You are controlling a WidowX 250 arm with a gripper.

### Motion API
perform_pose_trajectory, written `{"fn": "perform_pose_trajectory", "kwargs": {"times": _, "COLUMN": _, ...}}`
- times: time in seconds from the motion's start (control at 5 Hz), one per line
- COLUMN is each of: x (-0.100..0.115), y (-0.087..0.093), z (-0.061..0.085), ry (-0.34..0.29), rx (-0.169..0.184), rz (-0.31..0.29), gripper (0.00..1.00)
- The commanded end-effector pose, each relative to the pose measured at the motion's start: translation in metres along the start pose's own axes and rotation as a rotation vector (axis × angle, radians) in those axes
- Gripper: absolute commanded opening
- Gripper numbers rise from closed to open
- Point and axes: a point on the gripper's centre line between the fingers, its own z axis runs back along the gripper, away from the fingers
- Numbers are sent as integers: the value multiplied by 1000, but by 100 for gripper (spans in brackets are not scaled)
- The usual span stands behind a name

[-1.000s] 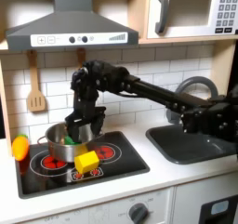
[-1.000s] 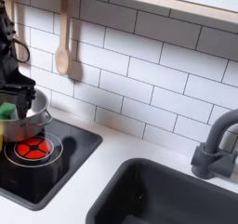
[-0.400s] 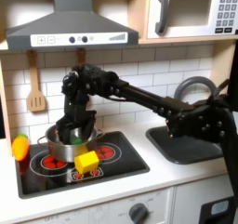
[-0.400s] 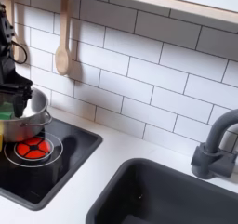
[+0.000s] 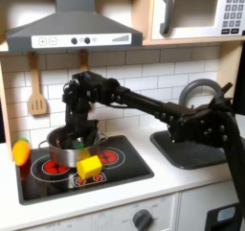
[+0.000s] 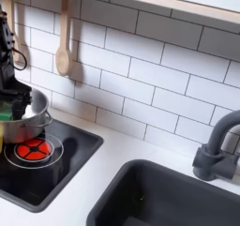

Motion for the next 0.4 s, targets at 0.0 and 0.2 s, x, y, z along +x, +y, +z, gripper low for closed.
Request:
{"fn": "perform_pose_trajectory", "kwargs": {"times": 0.0, "x": -10, "y": -17, "z": -9, "ry": 27, "rx": -15, "rz": -40, "gripper": 100}}
{"fn": "perform_pose_trajectory", "kwargs": {"times": 0.2, "x": -14, "y": -21, "z": -8, "ry": 31, "rx": -18, "rz": -51, "gripper": 100}}
